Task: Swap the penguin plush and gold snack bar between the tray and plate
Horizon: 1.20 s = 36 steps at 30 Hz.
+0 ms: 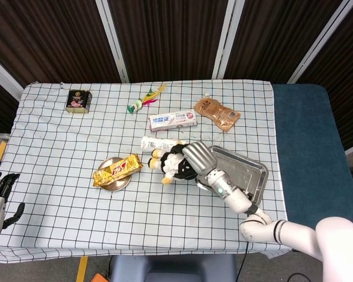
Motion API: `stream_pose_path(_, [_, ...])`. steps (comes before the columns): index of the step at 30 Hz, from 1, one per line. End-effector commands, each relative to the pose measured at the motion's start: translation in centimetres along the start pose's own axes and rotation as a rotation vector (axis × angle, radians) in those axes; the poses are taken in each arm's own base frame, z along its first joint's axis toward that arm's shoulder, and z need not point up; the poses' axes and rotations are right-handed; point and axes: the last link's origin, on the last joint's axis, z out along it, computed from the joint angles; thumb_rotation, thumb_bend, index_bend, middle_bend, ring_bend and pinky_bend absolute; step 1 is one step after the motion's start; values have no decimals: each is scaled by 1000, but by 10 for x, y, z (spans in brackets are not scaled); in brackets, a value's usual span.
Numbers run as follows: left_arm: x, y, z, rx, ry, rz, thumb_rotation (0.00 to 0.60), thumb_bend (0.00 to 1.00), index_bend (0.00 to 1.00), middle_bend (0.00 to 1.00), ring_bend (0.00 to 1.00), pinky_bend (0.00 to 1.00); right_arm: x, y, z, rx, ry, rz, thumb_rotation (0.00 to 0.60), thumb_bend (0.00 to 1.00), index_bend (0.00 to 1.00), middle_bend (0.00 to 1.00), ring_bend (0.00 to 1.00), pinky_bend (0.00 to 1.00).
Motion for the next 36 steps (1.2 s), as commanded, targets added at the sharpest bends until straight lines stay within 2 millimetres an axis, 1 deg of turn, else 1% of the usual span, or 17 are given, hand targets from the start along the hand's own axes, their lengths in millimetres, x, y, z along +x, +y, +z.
stream_pose_path(1, [0, 0, 0, 1, 0, 2, 600, 385, 137, 150, 72, 244, -12, -4, 11, 20, -66, 35, 600, 336, 446, 324, 229, 350])
stream_pose_path(3, [0, 0, 0, 1, 0, 2, 600, 385, 137, 150, 72, 244, -15, -1, 11, 24, -91, 39, 600, 291, 334, 221, 108, 230])
stream_pose_path(5, [0, -1, 0, 3, 1, -1, 600, 385, 137, 150, 72, 244, -15, 2, 10, 29, -106, 33, 600, 252, 230, 123, 29, 127])
stream_pose_path(6, [0, -1, 0, 6, 1, -1, 600, 384, 137, 150, 72, 244, -14, 4, 9, 33, -109, 21, 600, 231, 171, 71, 6, 72])
stream_pose_path(8, [0, -2, 0, 8, -1, 1, 600, 384, 137, 150, 72, 245, -12, 7, 5, 43, -106, 2, 600, 198, 79, 11, 0, 11])
stream_pose_path(10, [0, -1, 0, 9, -2, 2, 600, 384, 137, 150, 72, 244, -8, 8, 1, 52, -100, -10, 600, 174, 15, 0, 0, 0])
stream_pose_path(15, [-1, -1, 1, 8, -10, 7, 600, 384, 137, 150, 72, 244, 10, 15, -22, 60, -67, -42, 600, 153, 0, 0, 0, 0])
stream_pose_path(20, [-3, 1, 1, 5, -20, 5, 600, 384, 137, 151, 72, 244, 35, 29, -75, -12, 30, -161, 600, 153, 0, 0, 0, 0])
stream_pose_path(22, [-3, 1, 1, 4, -21, 4, 600, 384, 137, 151, 72, 244, 37, 30, -82, -25, 38, -174, 600, 152, 0, 0, 0, 0])
stream_pose_path(23, [-3, 1, 1, 4, -22, 4, 600, 384, 137, 151, 72, 244, 40, 32, -91, -47, 50, -192, 600, 152, 0, 0, 0, 0])
stream_pose_path(24, [-4, 2, 1, 2, -26, 3, 600, 385, 137, 151, 72, 244, 47, 38, -111, -97, 69, -226, 600, 153, 0, 0, 0, 0])
stream_pose_path(25, [-6, 4, 2, -5, -35, 0, 600, 384, 137, 151, 72, 244, 60, 60, -168, -245, 90, -254, 600, 153, 0, 0, 0, 0])
stream_pose_path(27, [-7, 6, 2, -8, -40, -3, 600, 384, 137, 151, 72, 244, 72, 66, -208, -333, 83, -259, 600, 153, 0, 0, 0, 0])
stream_pose_path(29, [-9, 9, 4, -15, -47, -14, 600, 383, 137, 152, 72, 244, 80, 76, -237, -417, 70, -285, 600, 153, 0, 0, 0, 0])
stream_pose_path(31, [-11, 13, 6, -26, -54, -27, 600, 383, 137, 155, 72, 244, 83, 83, -258, -479, 65, -310, 600, 153, 0, 0, 0, 0])
stream_pose_path(34, [-14, 19, 11, -35, -61, -41, 600, 384, 140, 166, 82, 244, 82, 93, -285, -564, 65, -347, 600, 126, 0, 0, 0, 0])
stream_pose_path(36, [-16, 24, 17, -39, -68, -52, 600, 383, 146, 178, 97, 244, 81, 97, -297, -600, 78, -364, 600, 107, 0, 0, 0, 0])
